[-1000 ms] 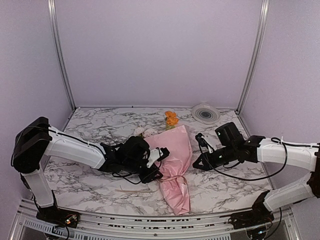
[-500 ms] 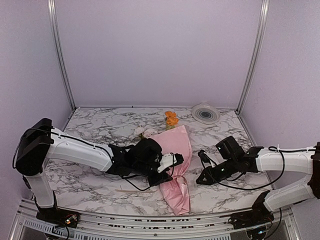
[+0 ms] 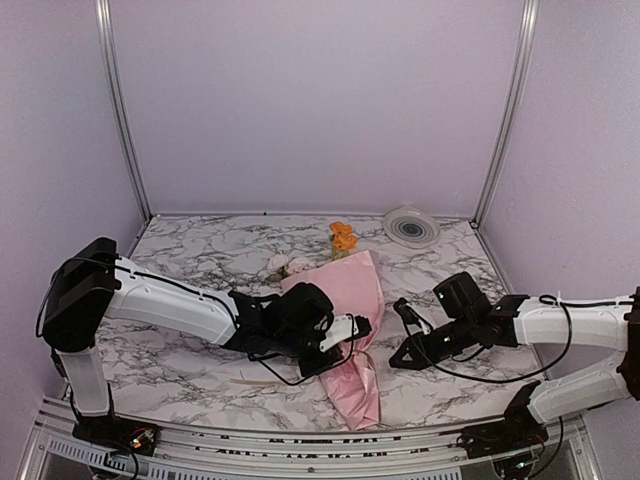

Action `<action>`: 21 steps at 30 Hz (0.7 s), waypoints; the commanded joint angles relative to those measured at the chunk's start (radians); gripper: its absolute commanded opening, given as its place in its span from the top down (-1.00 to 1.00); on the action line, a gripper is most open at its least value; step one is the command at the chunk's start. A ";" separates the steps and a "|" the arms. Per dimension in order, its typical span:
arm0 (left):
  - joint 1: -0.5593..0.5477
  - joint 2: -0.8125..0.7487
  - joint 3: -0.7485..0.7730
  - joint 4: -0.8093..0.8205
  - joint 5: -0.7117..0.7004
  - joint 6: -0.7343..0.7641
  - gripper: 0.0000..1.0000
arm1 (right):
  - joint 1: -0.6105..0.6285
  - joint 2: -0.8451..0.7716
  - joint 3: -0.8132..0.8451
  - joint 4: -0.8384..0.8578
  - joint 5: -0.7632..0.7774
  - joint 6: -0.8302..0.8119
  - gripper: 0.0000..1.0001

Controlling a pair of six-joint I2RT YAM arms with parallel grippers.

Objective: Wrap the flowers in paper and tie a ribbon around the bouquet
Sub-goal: Cross the half-tied ribbon over the folded bouquet.

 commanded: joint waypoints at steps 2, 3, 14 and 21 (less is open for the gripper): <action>-0.007 0.037 0.028 -0.023 -0.100 -0.034 0.96 | -0.001 -0.004 0.029 0.029 -0.043 -0.029 0.53; -0.007 0.039 0.026 -0.018 -0.104 -0.040 0.98 | -0.001 -0.012 0.030 0.029 -0.046 -0.030 0.53; -0.009 -0.069 -0.076 0.167 -0.094 -0.106 1.00 | -0.002 -0.084 0.061 -0.020 -0.091 -0.052 0.51; -0.006 -0.094 -0.123 0.209 -0.048 -0.130 1.00 | 0.009 -0.136 0.122 0.072 -0.153 -0.049 0.47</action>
